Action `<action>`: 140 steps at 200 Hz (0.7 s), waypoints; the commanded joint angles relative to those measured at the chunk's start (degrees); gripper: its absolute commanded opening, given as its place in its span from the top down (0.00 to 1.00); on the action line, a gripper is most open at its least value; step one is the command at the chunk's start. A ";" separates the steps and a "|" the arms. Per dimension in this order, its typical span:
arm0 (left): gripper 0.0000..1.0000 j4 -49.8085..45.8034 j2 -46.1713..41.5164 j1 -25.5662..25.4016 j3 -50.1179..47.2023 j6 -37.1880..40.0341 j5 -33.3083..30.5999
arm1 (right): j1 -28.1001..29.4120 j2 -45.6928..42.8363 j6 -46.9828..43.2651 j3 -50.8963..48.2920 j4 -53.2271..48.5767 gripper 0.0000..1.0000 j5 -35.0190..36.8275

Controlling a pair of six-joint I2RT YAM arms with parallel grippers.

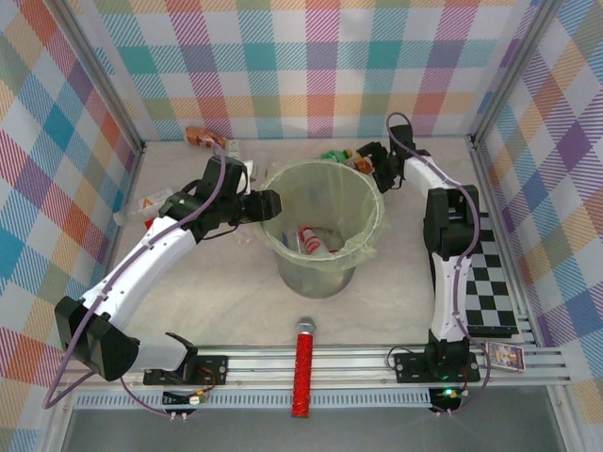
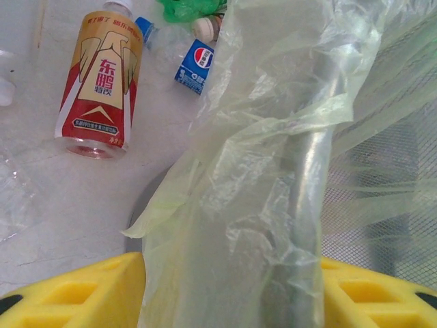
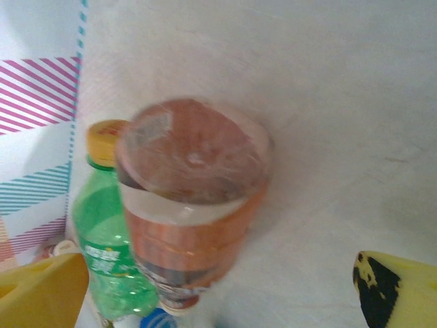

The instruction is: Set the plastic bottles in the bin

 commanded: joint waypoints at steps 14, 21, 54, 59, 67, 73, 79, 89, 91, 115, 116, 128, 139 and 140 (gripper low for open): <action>0.43 -4.18 1.65 0.54 1.37 1.71 -3.78 | 0.36 4.60 1.51 7.59 -0.81 0.01 1.07; 0.43 -4.27 1.58 0.59 1.52 1.85 -3.96 | 0.36 5.54 1.79 8.66 -1.48 0.01 1.29; 0.43 -4.06 1.55 0.73 1.90 1.90 -3.77 | 0.68 8.97 2.87 12.96 -3.40 0.01 1.65; 0.43 -4.01 1.49 0.81 1.95 1.98 -3.85 | 0.85 9.41 2.85 13.65 -3.74 0.01 1.75; 0.43 -4.00 1.45 0.88 1.81 2.08 -4.03 | 0.97 10.20 2.91 14.72 -4.41 0.01 1.98; 0.43 -4.01 1.34 0.86 1.84 2.30 -4.20 | 1.15 10.73 3.04 15.34 -4.74 0.01 2.00; 0.43 -4.10 1.21 0.95 1.88 2.34 -4.39 | 1.39 11.19 3.09 15.93 -4.99 0.01 2.00; 0.43 -4.10 1.04 1.14 1.90 2.39 -4.31 | 1.63 11.95 3.29 16.77 -5.48 0.02 2.21; 0.43 -4.14 0.94 1.12 1.90 2.49 -4.29 | 1.66 12.04 3.35 16.91 -5.61 0.02 2.23; 0.43 -4.29 0.20 1.30 1.90 2.52 -4.29 | 1.85 13.25 4.03 17.61 -5.88 0.05 2.40; 0.43 -4.28 0.19 1.30 1.95 2.56 -4.26 | 1.85 13.26 4.07 17.65 -5.96 0.06 2.38; 0.43 -4.45 -0.08 1.50 1.90 2.69 -4.31 | 1.83 13.38 4.25 17.56 -6.11 0.09 2.83; 0.43 -4.54 -0.34 1.51 1.90 2.67 -4.23 | 1.85 13.31 4.27 17.43 -6.34 0.13 3.26; 0.43 -4.54 -0.30 1.49 1.95 2.68 -4.23 | 1.85 13.29 4.27 17.43 -6.40 0.13 3.29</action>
